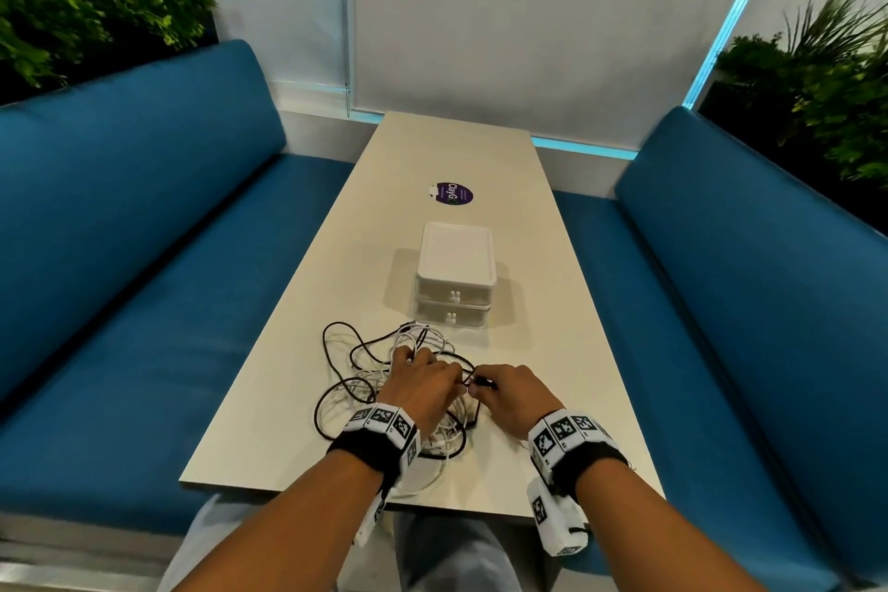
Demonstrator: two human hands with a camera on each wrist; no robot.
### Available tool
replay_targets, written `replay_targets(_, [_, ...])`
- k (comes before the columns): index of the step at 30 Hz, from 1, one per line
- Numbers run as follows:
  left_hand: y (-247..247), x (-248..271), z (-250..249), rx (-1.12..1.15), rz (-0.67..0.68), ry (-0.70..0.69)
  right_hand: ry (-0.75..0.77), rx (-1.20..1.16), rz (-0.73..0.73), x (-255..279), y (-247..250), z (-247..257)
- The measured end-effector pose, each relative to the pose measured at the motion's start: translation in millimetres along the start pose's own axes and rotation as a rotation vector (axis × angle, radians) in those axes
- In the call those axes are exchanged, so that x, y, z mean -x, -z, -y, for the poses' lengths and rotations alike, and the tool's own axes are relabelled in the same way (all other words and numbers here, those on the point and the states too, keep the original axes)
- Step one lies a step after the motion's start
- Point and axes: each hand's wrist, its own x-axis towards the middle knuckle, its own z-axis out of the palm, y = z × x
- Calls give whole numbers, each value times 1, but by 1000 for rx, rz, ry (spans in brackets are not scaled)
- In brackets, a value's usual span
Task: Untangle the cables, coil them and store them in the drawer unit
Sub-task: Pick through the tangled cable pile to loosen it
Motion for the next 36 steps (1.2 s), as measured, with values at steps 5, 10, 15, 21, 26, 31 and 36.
replay_targets(5, [0, 0, 3, -92, 27, -10, -50, 168, -6, 4, 6, -7])
replay_targets(10, [4, 2, 9, -132, 33, 0, -159, 309, -79, 7, 27, -25])
replay_targets(15, [6, 2, 9, -158, 19, -14, -224, 335, -93, 9, 22, -23])
replay_targets(21, [5, 2, 7, -186, 5, -35, 43, 102, -117, 3, 1, 13])
replay_targets(26, [6, 3, 6, -178, 4, -32, 58, -19, -88, -3, -9, 21])
replay_targets(31, [10, -4, 6, -212, 43, -94, 103, -44, -158, -7, -4, 12])
replay_targets(36, [8, -11, 15, -62, 33, -84, 116, 185, -183, -8, -7, 8])
